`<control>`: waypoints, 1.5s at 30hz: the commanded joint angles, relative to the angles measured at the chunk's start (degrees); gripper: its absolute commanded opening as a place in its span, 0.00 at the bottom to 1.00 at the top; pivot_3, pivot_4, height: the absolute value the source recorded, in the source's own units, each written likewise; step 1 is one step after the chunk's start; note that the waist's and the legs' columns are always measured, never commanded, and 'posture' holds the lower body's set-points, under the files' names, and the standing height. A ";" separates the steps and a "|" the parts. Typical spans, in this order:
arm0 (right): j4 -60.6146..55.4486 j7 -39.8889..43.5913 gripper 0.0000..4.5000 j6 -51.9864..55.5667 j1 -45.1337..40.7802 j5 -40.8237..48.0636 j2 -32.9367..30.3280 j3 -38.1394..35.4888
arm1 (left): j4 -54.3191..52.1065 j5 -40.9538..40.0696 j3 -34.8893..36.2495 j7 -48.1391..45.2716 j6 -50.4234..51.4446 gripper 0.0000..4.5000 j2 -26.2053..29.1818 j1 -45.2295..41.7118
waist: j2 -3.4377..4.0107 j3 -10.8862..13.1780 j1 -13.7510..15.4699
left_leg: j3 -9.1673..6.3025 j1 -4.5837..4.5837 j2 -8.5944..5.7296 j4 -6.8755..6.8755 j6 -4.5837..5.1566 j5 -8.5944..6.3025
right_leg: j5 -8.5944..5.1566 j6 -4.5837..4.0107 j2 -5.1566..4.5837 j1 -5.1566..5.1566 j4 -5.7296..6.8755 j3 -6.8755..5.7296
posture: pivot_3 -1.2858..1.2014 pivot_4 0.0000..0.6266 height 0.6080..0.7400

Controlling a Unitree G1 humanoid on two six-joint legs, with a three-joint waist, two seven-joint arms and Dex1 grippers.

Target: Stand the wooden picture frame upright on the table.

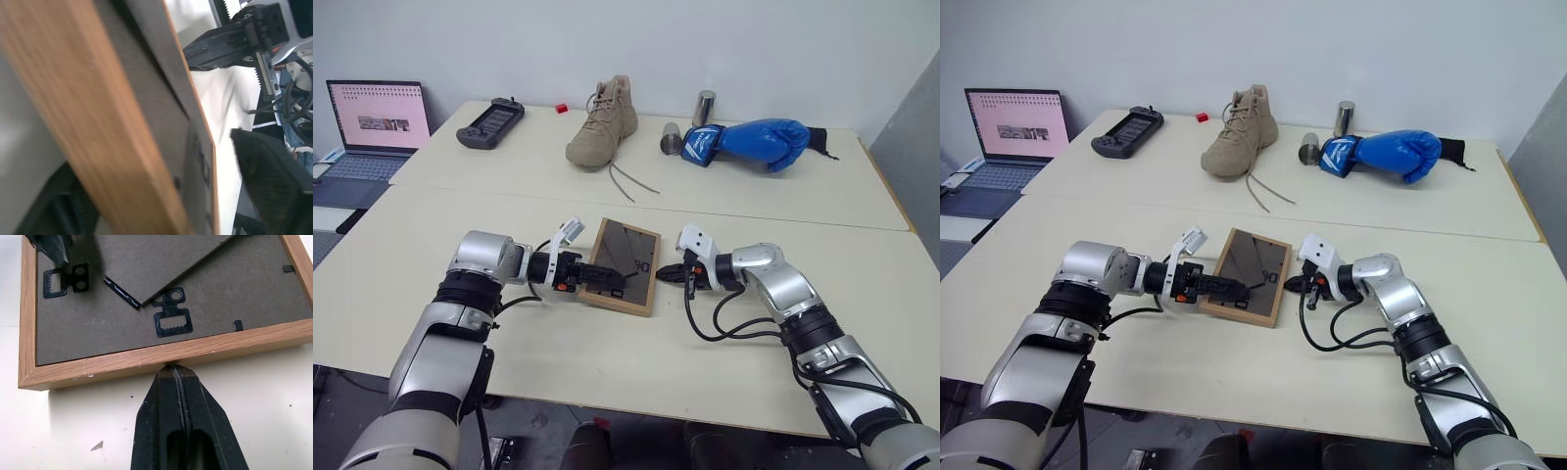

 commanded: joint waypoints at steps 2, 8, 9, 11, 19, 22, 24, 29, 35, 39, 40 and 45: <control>-0.12 -0.36 0.00 -1.40 -1.97 0.56 -0.32 -1.52 | -2.10 -1.31 1.17 -1.59 -0.02 0.61 1.20 -0.53 | 0.00 0.00 -0.02 | 0.00 0.00 0.00 0.00 0.00 0.00 | 0.00 0.00 0.00 -0.01 0.00 0.00 | 0.52 0.24 1.00; 1.02 -0.74 0.00 -2.09 -2.28 0.38 -0.13 -1.38 | -3.45 -2.60 1.95 -2.22 1.47 0.37 1.91 -0.54 | 0.00 0.00 -0.05 | 0.00 0.00 0.01 -0.01 0.00 0.00 | 0.00 0.00 0.01 -0.02 0.01 0.00 | 0.52 0.24 1.00; 1.29 -0.84 0.00 -2.25 -2.35 0.31 -0.16 -1.40 | -3.70 -2.82 2.05 -2.22 1.57 0.33 2.11 -0.51 | 0.00 0.00 -0.05 | 0.00 0.00 0.01 -0.01 0.00 0.00 | 0.00 0.00 0.01 -0.01 0.01 0.00 | 0.52 0.24 1.00; 1.78 -0.97 0.00 -2.57 -2.51 0.24 -0.37 -1.59 | -4.12 -3.30 2.63 -1.90 1.86 0.29 2.41 -0.56 | 0.00 0.00 -0.08 | 0.00 0.00 0.01 -0.01 0.00 0.00 | 0.00 0.00 0.01 -0.01 0.00 0.00 | 0.52 0.24 1.00; -1.55 2.28 0.00 -0.44 -3.52 2.94 -6.80 -5.25 | -5.62 -6.29 8.15 1.18 4.11 0.29 3.50 -2.99 | 0.00 0.01 -0.11 | 0.01 -0.02 0.01 -0.01 0.00 0.00 | 0.00 0.00 0.01 -0.05 0.00 0.00 | 0.52 0.24 1.00; -6.85 6.29 0.08 5.76 -4.27 7.88 -9.69 -7.87 | -8.20 -7.59 10.42 2.56 4.44 0.29 3.91 -2.79 | 0.00 0.01 -0.06 | 0.00 -0.04 0.01 -0.03 0.00 0.00 | 0.00 0.00 0.01 -0.06 -0.01 0.00 | 0.52 0.24 1.00; -10.72 8.45 0.16 11.53 -5.39 12.45 -10.54 -9.67 | -9.74 -8.00 12.07 4.03 4.13 0.29 3.77 -2.42 | 0.01 0.02 -0.06 | 0.01 -0.05 0.01 -0.10 0.00 0.00 | 0.00 0.00 0.00 -0.10 -0.03 0.01 | 0.52 0.24 1.00; -15.34 7.77 0.43 22.89 -10.13 20.46 -8.89 -12.49 | -13.72 -9.00 13.70 6.82 2.95 0.29 3.37 -1.09 | 0.02 0.02 -0.46 | 0.04 -0.04 0.07 -0.09 -0.01 0.01 | 0.00 0.00 0.02 -0.15 0.01 0.00 | 0.52 0.24 1.00; -12.81 2.17 0.72 24.89 -14.46 21.29 -3.26 -12.10 | -14.87 -9.09 14.10 8.01 1.99 0.29 2.85 -1.43 | 0.02 0.02 -0.37 | 0.06 -0.07 0.06 -0.08 -0.01 0.01 | 0.00 0.00 0.01 -0.18 0.02 0.02 | 0.52 0.24 1.00; -11.80 -0.71 0.92 22.65 -14.83 20.14 -0.16 -11.06 | -15.09 -9.49 14.40 8.40 2.25 0.29 2.95 -1.95 | 0.02 0.02 -0.24 | 0.06 -0.08 0.05 -0.08 -0.01 0.01 | 0.00 -0.01 0.00 -0.19 0.03 0.02 | 0.52 0.24 1.00; -11.27 -1.45 0.96 22.24 -15.07 19.93 0.45 -11.10 | -15.27 -9.56 14.46 8.45 2.27 0.29 2.96 -1.83 | 0.02 0.02 -0.23 | 0.05 -0.11 0.04 -0.09 -0.01 0.01 | 0.00 -0.01 0.00 -0.22 0.03 0.02 | 0.52 0.24 1.00; -10.53 -2.39 1.00 20.66 -15.25 19.28 1.36 -10.15 | -16.65 -10.32 14.83 8.87 2.86 0.29 3.14 -0.94 | 0.02 0.02 -0.16 | 0.06 -0.12 0.05 -0.09 -0.01 0.01 | 0.01 -0.01 0.00 -0.24 0.03 0.02 | 0.52 0.24 1.00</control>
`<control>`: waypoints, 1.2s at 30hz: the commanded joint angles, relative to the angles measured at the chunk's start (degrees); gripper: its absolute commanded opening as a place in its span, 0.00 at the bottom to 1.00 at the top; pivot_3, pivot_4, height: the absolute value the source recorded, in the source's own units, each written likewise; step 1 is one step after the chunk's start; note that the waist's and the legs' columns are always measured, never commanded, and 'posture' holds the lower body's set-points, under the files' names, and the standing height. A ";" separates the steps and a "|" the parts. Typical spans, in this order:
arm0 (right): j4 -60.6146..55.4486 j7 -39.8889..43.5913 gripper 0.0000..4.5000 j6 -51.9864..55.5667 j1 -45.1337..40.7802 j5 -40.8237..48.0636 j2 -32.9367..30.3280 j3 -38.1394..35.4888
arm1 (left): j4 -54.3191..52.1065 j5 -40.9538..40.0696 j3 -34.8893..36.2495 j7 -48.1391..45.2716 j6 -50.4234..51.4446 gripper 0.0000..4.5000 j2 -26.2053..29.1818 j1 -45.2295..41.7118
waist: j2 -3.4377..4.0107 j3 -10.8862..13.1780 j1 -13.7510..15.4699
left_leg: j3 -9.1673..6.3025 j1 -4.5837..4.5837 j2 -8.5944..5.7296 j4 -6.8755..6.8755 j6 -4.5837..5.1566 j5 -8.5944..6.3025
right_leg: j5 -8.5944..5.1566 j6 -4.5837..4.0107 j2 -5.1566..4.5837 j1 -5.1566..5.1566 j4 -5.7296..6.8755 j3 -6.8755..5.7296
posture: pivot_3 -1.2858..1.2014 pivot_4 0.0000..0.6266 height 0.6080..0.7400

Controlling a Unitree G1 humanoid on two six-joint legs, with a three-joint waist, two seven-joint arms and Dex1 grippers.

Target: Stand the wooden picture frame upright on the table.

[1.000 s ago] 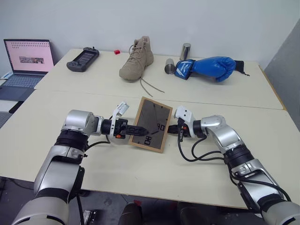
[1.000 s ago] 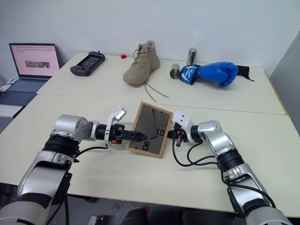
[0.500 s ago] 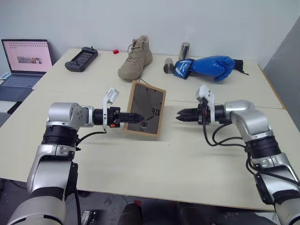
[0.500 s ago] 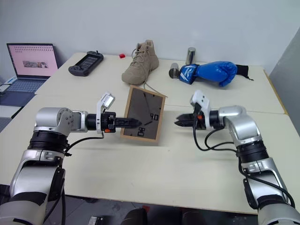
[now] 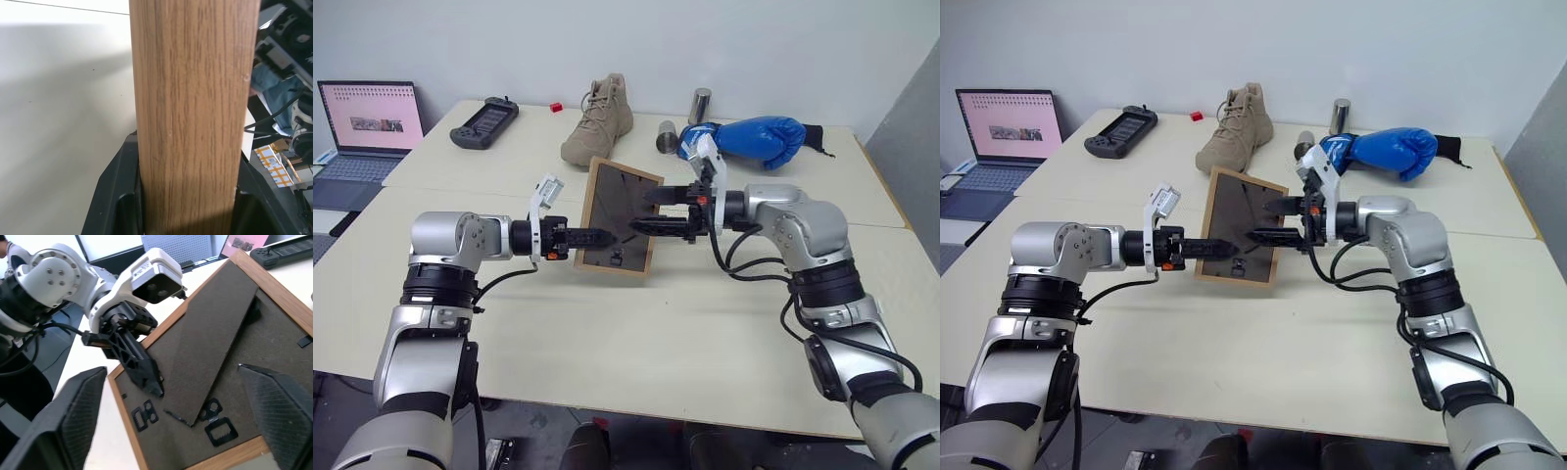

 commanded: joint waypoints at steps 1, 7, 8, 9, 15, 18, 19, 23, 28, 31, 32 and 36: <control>-0.87 -0.12 1.00 -2.08 -1.83 -0.41 0.18 0.38 | -3.54 -2.51 2.34 0.13 -0.07 0.29 0.76 -0.63 | 0.00 0.00 0.04 | 0.00 0.00 0.00 0.00 0.00 0.00 | 0.00 0.00 0.00 0.00 0.00 0.00 | 0.52 0.24 1.00; -3.30 2.78 1.00 -4.39 -0.45 -0.46 1.25 3.76 | -3.07 -3.13 2.95 2.00 -0.27 0.29 0.13 -0.82 | 0.00 0.00 -0.17 | 0.01 0.00 0.02 0.00 0.00 0.00 | 0.00 0.00 0.01 -0.02 0.01 0.00 | 0.52 0.24 1.00; -3.56 3.34 1.00 -4.78 -0.25 -0.40 1.35 4.15 | -2.91 -3.10 2.84 2.03 -0.38 0.29 0.13 -0.86 | 0.00 0.00 -0.16 | 0.01 0.00 0.01 0.00 0.00 0.00 | 0.00 0.00 0.01 -0.02 0.01 0.00 | 0.52 0.24 1.00; -3.66 3.70 1.00 -4.94 -0.13 -0.24 1.44 4.32 | -2.69 -2.98 2.65 2.04 -0.54 0.29 0.18 -0.89 | 0.00 0.00 -0.14 | 0.01 0.00 0.01 0.00 0.00 0.00 | 0.00 0.00 0.01 -0.02 0.01 0.00 | 0.52 0.24 1.00; -5.54 5.20 1.00 -2.35 0.32 2.36 1.27 3.36 | -2.44 -2.76 2.44 1.98 -0.67 0.29 0.57 -0.54 | 0.00 0.00 -0.06 | 0.01 0.00 0.01 0.00 0.00 0.00 | 0.00 0.00 0.01 -0.02 0.01 0.00 | 0.52 0.24 1.00; -6.98 6.28 1.00 -0.69 0.90 3.66 0.30 2.64 | -2.48 -2.92 2.63 2.05 -0.40 0.29 0.74 -0.34 | 0.00 0.00 -0.06 | 0.01 0.00 0.01 0.00 0.00 0.00 | 0.00 0.00 0.01 -0.02 0.01 -0.01 | 0.52 0.24 1.00; -7.65 7.27 1.00 0.13 1.34 4.25 -0.85 2.51 | -2.22 -2.91 2.69 2.09 -0.37 0.29 0.77 -0.39 | 0.00 0.00 -0.02 | 0.01 0.00 0.01 0.00 0.00 0.00 | 0.00 0.00 0.01 -0.02 0.01 0.00 | 0.52 0.24 1.00; -8.55 9.02 1.00 2.06 2.37 5.36 -4.00 2.02 | -1.83 -2.89 2.84 2.13 -0.14 0.29 0.84 -0.42 | 0.00 0.00 0.10 | 0.01 0.00 0.00 0.00 0.00 0.00 | 0.00 0.00 0.01 -0.02 0.00 0.00 | 0.52 0.24 1.00; -6.80 8.70 1.00 -0.80 3.43 2.97 -6.31 2.21 | -2.30 -3.20 2.67 2.12 0.75 0.29 0.95 -0.01 | 0.00 0.00 -0.05 | 0.02 0.00 0.02 -0.01 0.01 0.00 | 0.00 0.00 0.02 -0.02 0.00 0.00 | 0.52 0.24 1.00; -3.10 9.18 1.00 -7.49 5.39 -1.67 -11.09 2.06 | -2.11 -4.96 3.76 2.54 5.89 0.29 1.19 -0.09 | 0.00 0.00 0.03 | 0.02 0.00 0.01 0.00 0.01 0.00 | 0.00 0.00 0.01 -0.02 0.00 0.00 | 0.52 0.24 1.00; -1.87 10.78 1.00 -10.51 6.31 -3.09 -13.82 1.94 | -1.55 -6.09 4.84 2.84 9.35 0.29 1.34 -0.41 | 0.00 0.00 0.07 | 0.02 0.00 0.00 0.00 0.01 -0.01 | 0.00 0.01 0.01 -0.02 -0.01 0.00 | 0.52 0.24 1.00; 2.85 13.06 1.00 -32.50 9.66 -9.83 -18.90 2.19 | 2.40 -12.35 8.63 4.81 22.93 0.29 2.00 -2.56 | -0.04 0.03 0.38 | 0.02 -0.08 -0.10 0.00 0.03 -0.02 | -0.01 0.02 -0.03 -0.02 -0.12 0.02 | 0.52 0.24 1.00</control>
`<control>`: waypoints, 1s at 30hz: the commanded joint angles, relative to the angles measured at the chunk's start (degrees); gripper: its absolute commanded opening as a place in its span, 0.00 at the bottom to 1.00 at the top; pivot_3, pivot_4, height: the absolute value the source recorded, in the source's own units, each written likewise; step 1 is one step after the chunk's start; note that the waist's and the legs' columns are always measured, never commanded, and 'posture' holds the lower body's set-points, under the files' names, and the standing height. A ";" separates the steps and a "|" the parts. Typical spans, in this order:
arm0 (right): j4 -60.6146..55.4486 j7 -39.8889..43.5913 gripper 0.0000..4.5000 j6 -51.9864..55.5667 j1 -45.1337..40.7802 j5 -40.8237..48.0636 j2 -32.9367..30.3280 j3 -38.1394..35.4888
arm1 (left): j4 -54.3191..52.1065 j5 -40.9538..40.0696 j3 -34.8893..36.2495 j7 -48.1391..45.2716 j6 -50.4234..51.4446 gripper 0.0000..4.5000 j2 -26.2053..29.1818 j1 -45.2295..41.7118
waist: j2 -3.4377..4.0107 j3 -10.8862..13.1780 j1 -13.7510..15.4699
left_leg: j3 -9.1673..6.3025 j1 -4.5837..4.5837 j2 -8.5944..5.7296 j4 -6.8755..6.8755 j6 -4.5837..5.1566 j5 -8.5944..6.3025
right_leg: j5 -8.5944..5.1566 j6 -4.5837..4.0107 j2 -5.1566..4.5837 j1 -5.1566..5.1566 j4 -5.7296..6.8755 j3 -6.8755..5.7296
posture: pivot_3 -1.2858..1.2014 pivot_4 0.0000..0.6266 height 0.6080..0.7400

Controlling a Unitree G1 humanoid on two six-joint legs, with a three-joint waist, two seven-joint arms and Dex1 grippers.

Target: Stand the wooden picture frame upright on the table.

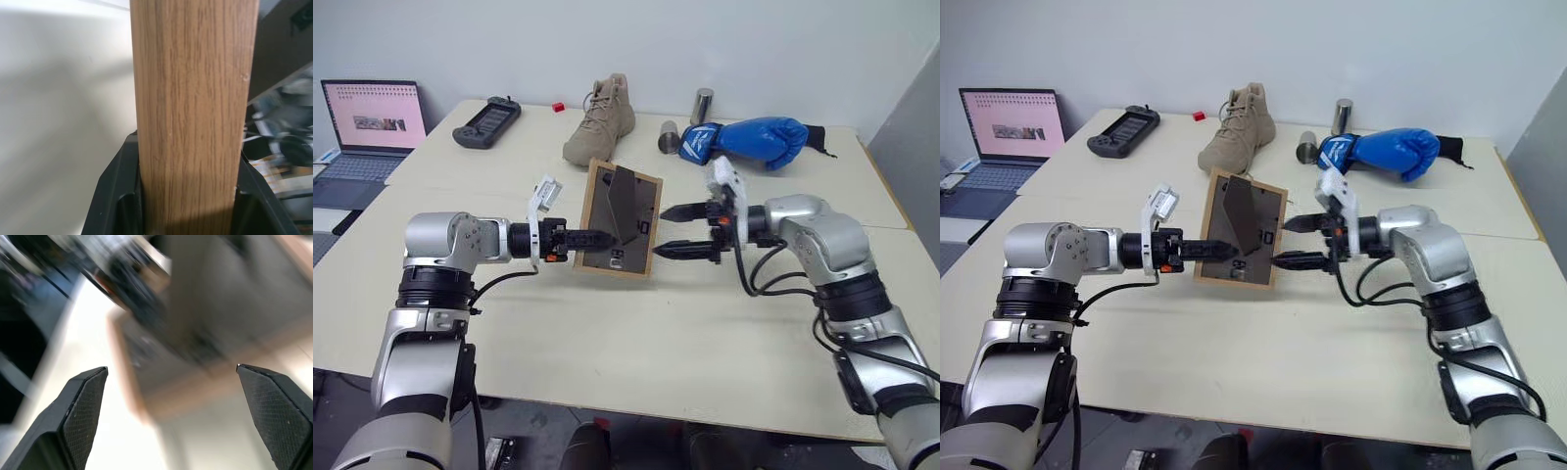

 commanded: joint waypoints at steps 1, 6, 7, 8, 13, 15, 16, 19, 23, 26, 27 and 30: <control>3.51 0.85 1.00 -23.42 1.72 -5.85 -1.28 -1.33 | 3.14 -9.09 3.44 1.43 8.90 0.29 1.85 -3.29 | -0.01 0.00 -0.30 | 0.02 0.00 0.02 -0.01 0.00 0.00 | 0.00 0.00 0.00 0.00 -0.04 0.00 | 0.52 0.24 1.00; 14.13 -9.30 1.00 -64.26 2.91 -18.57 0.69 0.19 | 9.96 -25.41 -2.86 7.00 9.20 0.29 5.17 -3.04 | -0.01 0.00 -1.65 | 0.04 0.03 0.10 -0.01 -0.02 0.02 | 0.00 0.00 0.03 -0.02 0.07 0.01 | 0.52 0.24 1.00; 16.12 -11.97 1.00 -70.27 2.55 -20.88 1.35 0.36 | 10.70 -28.27 -3.59 8.75 9.20 0.29 5.42 -2.84 | -0.01 0.00 -1.83 | 0.06 0.07 0.12 0.02 -0.03 0.02 | 0.00 0.01 0.02 0.00 0.08 0.01 | 0.52 0.24 1.00; 17.73 -14.65 1.00 -75.55 2.00 -23.02 2.26 0.54 | 12.18 -31.85 -4.27 10.59 9.20 0.29 5.46 -2.89 | -0.01 0.00 -1.94 | 0.08 0.08 0.10 0.02 -0.03 0.02 | 0.00 0.01 0.01 0.00 0.10 0.03 | 0.52 0.24 1.00; 25.13 -28.49 1.00 -92.21 -1.61 -34.10 5.91 0.56 | 9.91 -48.06 -7.23 21.44 9.20 0.29 5.84 0.86 | -0.01 0.00 -2.10 | 0.04 0.13 0.12 0.04 -0.26 0.18 | 0.00 0.00 0.00 0.00 0.21 0.05 | 0.52 0.24 1.00; 27.32 -32.96 1.00 -95.40 -2.90 -38.62 6.34 1.21 | 10.12 -52.80 -6.74 25.93 9.20 0.29 5.66 1.61 | -0.01 0.00 -1.92 | -0.03 0.13 0.11 0.03 -0.38 0.25 | 0.01 -0.01 0.00 0.00 0.23 0.03 | 0.52 0.24 1.00; 28.46 -35.04 1.00 -96.35 -3.57 -40.42 6.65 1.54 | 9.67 -55.02 -6.55 28.09 9.20 0.29 5.65 2.26 | -0.01 0.00 -1.82 | -0.06 0.13 0.10 0.04 -0.39 0.25 | 0.01 -0.01 -0.01 0.01 0.22 0.02 | 0.52 0.24 1.00; 31.01 -41.51 1.00 -97.77 -5.86 -45.99 7.06 2.43 | 8.19 -61.26 -6.43 33.92 9.20 0.29 5.71 4.08 | -0.01 0.00 -1.78 | -0.09 0.18 0.07 0.06 -0.40 0.26 | 0.01 -0.01 -0.03 0.09 0.21 0.02 | 0.52 0.24 1.00; 32.67 -48.21 1.00 -100.59 -8.25 -51.00 7.52 3.73 | 7.35 -67.57 -5.68 40.41 9.14 0.29 5.24 5.77 | -0.01 0.00 -1.86 | -0.10 0.19 0.05 0.06 -0.41 0.27 | 0.01 -0.01 -0.03 0.09 0.22 0.03 | 0.52 0.24 1.00; 33.24 -53.45 1.00 -101.63 -9.39 -56.33 7.11 5.44 | 5.59 -72.38 -6.15 45.27 7.20 0.29 5.25 7.66 | -0.01 0.00 -1.97 | -0.11 0.21 0.06 0.05 -0.41 0.29 | 0.01 -0.01 -0.03 0.09 0.22 0.03 | 0.52 0.24 1.00; 33.42 -55.61 1.00 -101.59 -9.71 -58.32 7.04 6.01 | 5.38 -74.39 -6.63 46.99 6.26 0.29 5.23 8.29 | -0.01 -0.01 -1.96 | -0.10 0.23 0.06 0.05 -0.41 0.29 | 0.01 -0.01 -0.03 0.09 0.23 0.04 | 0.52 0.24 1.00; 33.12 -60.75 0.92 -102.78 -10.31 -62.51 6.98 7.44 | 4.80 -76.64 -6.24 49.45 4.84 0.29 4.54 8.65 | -0.01 -0.01 -1.90 | -0.14 0.26 0.03 0.05 -0.41 0.30 | 0.01 -0.01 -0.03 0.15 0.23 0.03 | 0.52 0.24 1.00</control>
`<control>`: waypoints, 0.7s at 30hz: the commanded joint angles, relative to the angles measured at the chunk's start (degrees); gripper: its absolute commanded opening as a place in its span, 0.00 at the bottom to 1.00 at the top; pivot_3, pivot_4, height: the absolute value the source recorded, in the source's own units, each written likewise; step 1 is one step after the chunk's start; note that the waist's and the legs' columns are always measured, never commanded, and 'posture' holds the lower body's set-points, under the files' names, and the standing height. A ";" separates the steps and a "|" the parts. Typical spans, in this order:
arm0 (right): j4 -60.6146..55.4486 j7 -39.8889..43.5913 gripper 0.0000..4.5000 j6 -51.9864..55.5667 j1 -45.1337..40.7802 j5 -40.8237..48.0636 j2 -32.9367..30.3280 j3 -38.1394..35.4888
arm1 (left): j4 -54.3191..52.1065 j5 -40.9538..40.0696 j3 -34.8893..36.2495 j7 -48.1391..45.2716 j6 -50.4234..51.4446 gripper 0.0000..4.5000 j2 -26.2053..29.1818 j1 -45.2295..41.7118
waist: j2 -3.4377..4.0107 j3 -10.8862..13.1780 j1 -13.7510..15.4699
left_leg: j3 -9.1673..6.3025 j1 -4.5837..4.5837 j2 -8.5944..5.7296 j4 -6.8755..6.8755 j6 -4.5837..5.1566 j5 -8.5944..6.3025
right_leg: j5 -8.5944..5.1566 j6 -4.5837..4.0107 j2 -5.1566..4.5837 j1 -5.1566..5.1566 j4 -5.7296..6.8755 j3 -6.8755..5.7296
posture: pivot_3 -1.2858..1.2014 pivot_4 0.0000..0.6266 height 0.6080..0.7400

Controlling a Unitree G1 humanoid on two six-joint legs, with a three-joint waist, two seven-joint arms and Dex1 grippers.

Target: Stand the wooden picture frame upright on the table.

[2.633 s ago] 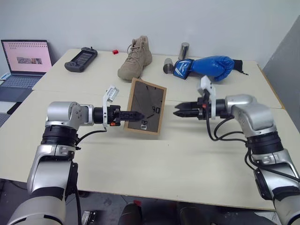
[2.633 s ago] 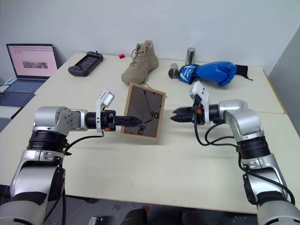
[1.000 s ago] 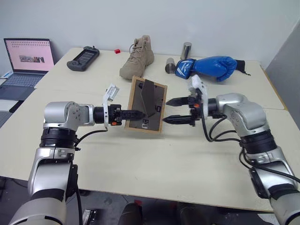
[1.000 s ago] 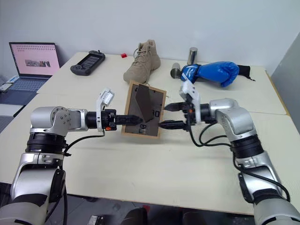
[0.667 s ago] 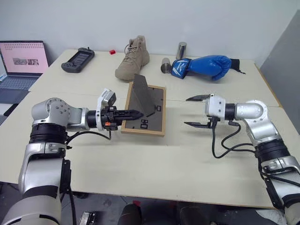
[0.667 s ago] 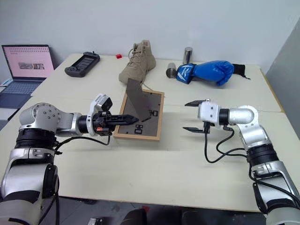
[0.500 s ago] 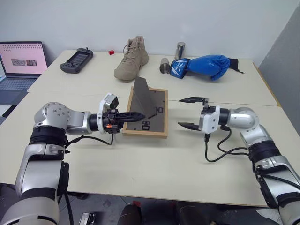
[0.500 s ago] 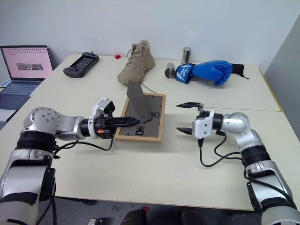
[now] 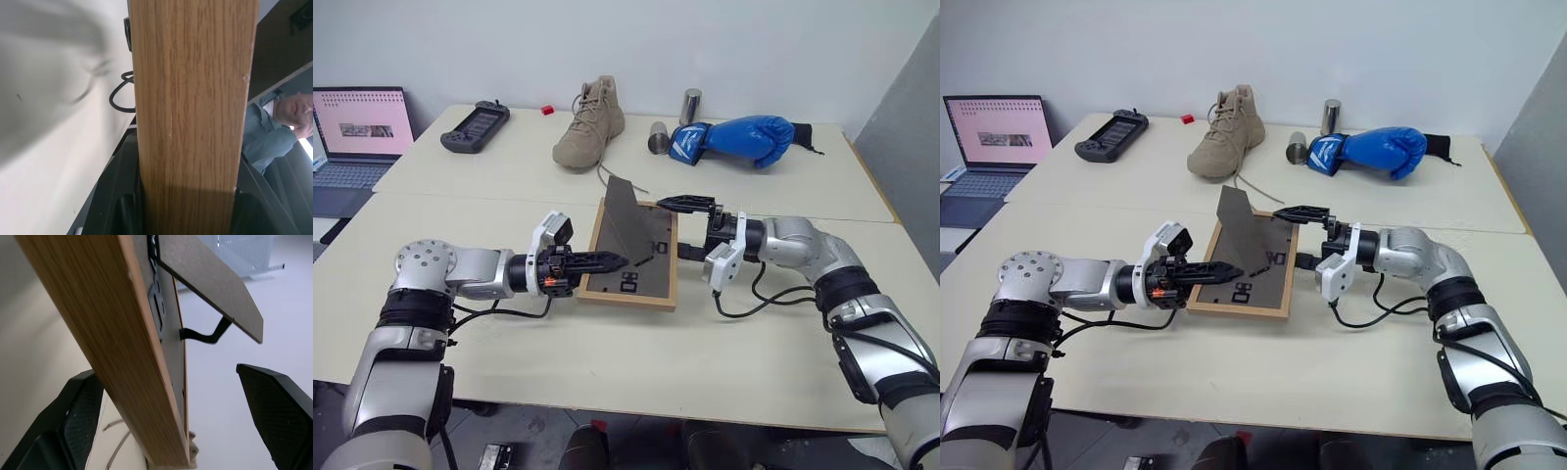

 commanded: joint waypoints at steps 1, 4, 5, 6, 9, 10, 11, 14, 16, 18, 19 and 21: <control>-0.85 -7.84 0.89 -2.02 -1.81 -5.80 -0.49 1.80 | -1.05 -4.91 2.21 2.93 -1.97 0.29 -1.14 -0.35 | 0.00 0.00 0.04 | 0.00 0.01 -0.02 0.01 0.00 0.00 | 0.00 0.00 -0.01 0.03 0.01 0.00 | 0.52 0.24 1.00; -0.85 -12.09 0.72 -1.80 -2.24 -8.71 -0.73 3.20 | -1.33 -4.91 2.78 3.83 -1.93 0.29 -1.74 -0.35 | 0.00 0.00 0.03 | -0.02 0.03 -0.05 0.02 0.00 0.00 | 0.00 0.00 -0.01 0.08 0.00 0.01 | 0.52 0.24 1.00; -0.78 -13.58 0.67 -1.77 -2.39 -9.40 -0.85 3.50 | -1.71 -4.91 2.92 4.11 -1.90 0.29 -1.87 -0.16 | 0.00 0.00 -0.01 | -0.02 0.03 -0.05 0.02 0.00 0.01 | 0.00 0.00 -0.01 0.07 -0.01 0.00 | 0.52 0.24 1.00; -0.86 -14.98 0.62 -1.66 -2.53 -10.10 -0.96 3.70 | -2.05 -4.91 3.04 4.49 -1.98 0.29 -1.97 -0.01 | 0.00 0.00 -0.02 | -0.02 0.04 -0.05 0.02 0.00 0.01 | 0.00 0.00 -0.01 0.08 0.00 0.01 | 0.52 0.24 1.00; -0.62 -18.62 0.47 -0.63 -3.26 -12.03 -1.28 4.76 | -2.12 -4.91 3.49 5.21 -2.12 0.29 -2.30 0.10 | 0.00 0.00 -0.04 | -0.03 0.06 -0.05 0.01 0.01 0.01 | 0.00 0.00 -0.01 0.09 0.00 0.00 | 0.52 0.24 1.00; -0.29 -19.61 0.42 -0.23 -3.52 -12.41 -1.34 5.18 | -2.36 -4.91 3.49 5.30 -2.03 0.29 -2.37 0.22 | 0.00 0.00 -0.05 | -0.04 0.07 -0.05 0.01 0.01 0.01 | 0.00 0.00 -0.01 0.12 0.00 0.00 | 0.52 0.24 1.00; -0.23 -20.77 0.36 0.19 -3.74 -13.16 -1.51 5.59 | -2.58 -4.91 3.55 5.44 -2.02 0.29 -2.56 0.37 | 0.00 0.00 -0.05 | -0.03 0.07 -0.06 0.01 0.01 0.01 | 0.00 0.00 -0.01 0.12 -0.01 0.01 | 0.52 0.24 1.00; -0.37 -23.94 0.31 0.92 -4.18 -14.96 -2.08 6.62 | -5.04 -4.91 3.64 5.53 -2.24 0.29 -2.86 1.49 | 0.00 0.00 -0.05 | -0.04 0.08 -0.06 0.01 0.01 0.01 | 0.00 0.00 -0.01 0.13 0.00 0.00 | 0.52 0.24 1.00; -0.51 -25.92 0.30 1.34 -4.42 -15.53 -2.40 6.97 | -8.06 -4.91 3.79 6.10 -3.18 0.29 -2.83 2.76 | 0.00 0.00 -0.06 | -0.04 0.09 -0.06 0.01 0.01 0.01 | 0.00 0.00 -0.01 0.15 -0.01 0.00 | 0.52 0.24 1.00; -0.09 -26.79 0.30 1.54 -4.74 -15.54 -2.53 7.54 | -10.53 -4.91 4.07 8.14 -5.38 0.29 -2.93 4.13 | 0.00 -0.01 -0.05 | -0.05 0.09 -0.06 0.00 0.01 0.01 | 0.00 0.00 -0.01 0.16 -0.01 0.00 | 0.52 0.24 1.00; 0.04 -27.30 0.30 1.61 -4.85 -15.68 -2.62 7.79 | -11.98 -4.91 4.12 9.13 -6.58 0.36 -2.74 4.79 | 0.00 0.00 -0.04 | -0.05 0.09 -0.06 -0.01 0.01 0.01 | 0.00 0.00 -0.02 0.17 -0.02 0.01 | 0.52 0.24 1.00; 0.13 -28.09 0.30 1.72 -4.97 -15.89 -2.84 8.24 | -13.80 -4.91 4.19 10.29 -8.12 0.46 -2.42 5.59 | -0.02 -0.01 -0.03 | -0.04 0.10 -0.06 -0.01 0.01 0.01 | 0.00 0.00 -0.03 0.18 -0.02 0.01 | 0.52 0.24 1.00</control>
